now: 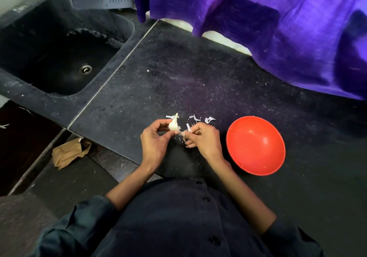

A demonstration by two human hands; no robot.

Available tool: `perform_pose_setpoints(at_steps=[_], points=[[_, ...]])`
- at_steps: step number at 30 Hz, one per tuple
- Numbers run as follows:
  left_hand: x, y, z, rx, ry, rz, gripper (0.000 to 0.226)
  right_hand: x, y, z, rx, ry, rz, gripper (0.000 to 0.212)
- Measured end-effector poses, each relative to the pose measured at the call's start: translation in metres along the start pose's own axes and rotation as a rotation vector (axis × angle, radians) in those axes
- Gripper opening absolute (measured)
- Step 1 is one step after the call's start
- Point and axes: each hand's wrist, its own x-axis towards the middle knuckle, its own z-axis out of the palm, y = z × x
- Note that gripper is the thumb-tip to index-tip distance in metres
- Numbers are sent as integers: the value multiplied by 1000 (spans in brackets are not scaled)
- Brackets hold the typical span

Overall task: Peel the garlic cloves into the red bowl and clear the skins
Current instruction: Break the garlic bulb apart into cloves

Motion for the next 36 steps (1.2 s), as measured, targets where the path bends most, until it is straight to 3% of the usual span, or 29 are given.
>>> perform_pose_setpoints(at_steps=[2, 5, 9, 12, 14, 17, 20, 27, 36], points=[[-1, 1, -1, 22, -7, 22, 33, 1, 0, -2, -37, 5, -13, 20], [-1, 3, -1, 34, -13, 37, 32, -1, 1, -2, -94, -64, -84, 7], [-1, 2, 0, 56, -9, 45, 32, -1, 1, 0, -172, -75, -130, 15], [-1, 1, 0, 68, -12, 49, 32, -1, 0, -3, -152, -16, -84, 7], [-1, 2, 0, 63, -22, 51, 33, 0, -1, -5, -164, 13, -77, 20], [-3, 4, 0, 57, -41, 61, 32, -2, 0, -5, -149, -36, -102, 6], [-4, 5, -1, 47, -46, 66, 33, -2, 1, -5, -127, -57, -134, 15], [-6, 7, 0, 59, -107, 109, 31, -4, -6, -2, 220, -156, -53, 22], [-6, 4, 0, 112, -107, 138, 33, -9, -11, -5, 412, -228, 16, 20]])
